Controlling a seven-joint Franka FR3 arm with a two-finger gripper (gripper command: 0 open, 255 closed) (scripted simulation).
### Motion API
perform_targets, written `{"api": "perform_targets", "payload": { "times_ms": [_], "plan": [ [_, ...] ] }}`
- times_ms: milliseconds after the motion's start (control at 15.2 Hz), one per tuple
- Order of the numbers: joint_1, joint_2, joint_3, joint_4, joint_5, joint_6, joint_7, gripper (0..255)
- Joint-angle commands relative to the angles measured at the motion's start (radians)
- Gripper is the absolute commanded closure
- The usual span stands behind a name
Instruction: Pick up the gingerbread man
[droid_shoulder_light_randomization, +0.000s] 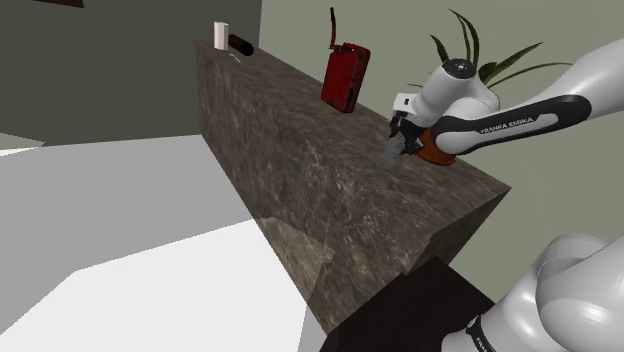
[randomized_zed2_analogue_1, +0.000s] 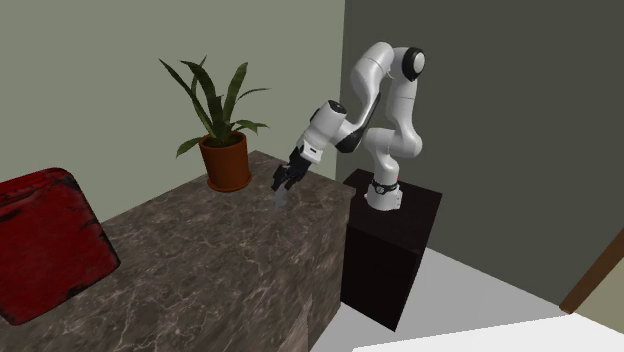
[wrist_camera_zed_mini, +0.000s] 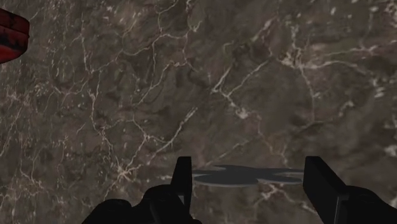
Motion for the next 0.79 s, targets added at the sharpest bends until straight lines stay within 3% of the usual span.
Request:
{"api": "perform_targets", "payload": {
  "times_ms": [0,726],
  "plan": [
    [0.007,-0.017,0.003,0.010,0.018,-0.027,-0.019,255],
    [0.039,-0.094,0.017,0.090,0.101,-0.174,-0.115,255]
  ]
}}
